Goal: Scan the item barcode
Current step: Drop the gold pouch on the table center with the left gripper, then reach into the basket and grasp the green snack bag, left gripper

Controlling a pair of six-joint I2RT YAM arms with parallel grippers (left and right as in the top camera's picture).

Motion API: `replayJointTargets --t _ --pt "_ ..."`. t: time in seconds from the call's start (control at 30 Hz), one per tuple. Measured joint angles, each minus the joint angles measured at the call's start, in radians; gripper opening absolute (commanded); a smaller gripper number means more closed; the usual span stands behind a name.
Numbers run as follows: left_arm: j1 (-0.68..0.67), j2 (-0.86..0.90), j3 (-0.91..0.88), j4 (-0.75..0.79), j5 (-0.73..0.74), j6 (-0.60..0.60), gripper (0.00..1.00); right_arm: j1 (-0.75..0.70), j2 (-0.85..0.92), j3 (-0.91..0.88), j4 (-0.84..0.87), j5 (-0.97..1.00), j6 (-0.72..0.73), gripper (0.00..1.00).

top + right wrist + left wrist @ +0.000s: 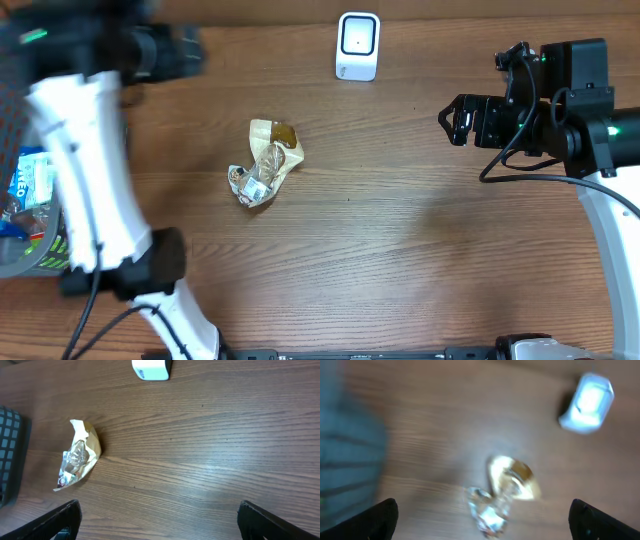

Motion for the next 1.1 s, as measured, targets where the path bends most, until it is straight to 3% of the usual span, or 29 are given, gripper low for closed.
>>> replayJointTargets --t 0.17,0.4,0.67,0.93,1.1 --pt "0.294 -0.11 -0.056 -0.004 0.001 0.0 1.0 0.0 0.0 0.0 -0.012 0.0 0.0 1.0" --pt "0.654 -0.188 -0.344 0.06 -0.001 -0.018 0.99 0.0 0.0 0.0 -0.013 0.0 0.0 1.0" --pt "0.685 -0.185 -0.827 0.463 -0.013 -0.013 1.0 0.0 0.0 0.0 -0.012 0.0 0.0 1.0" --pt "0.684 -0.184 -1.135 0.753 -0.112 0.013 1.0 0.0 0.0 0.0 -0.013 0.0 0.0 1.0" --pt "0.684 -0.184 -1.306 0.927 -0.14 0.067 0.89 0.0 0.0 0.0 -0.014 0.0 0.0 1.0"
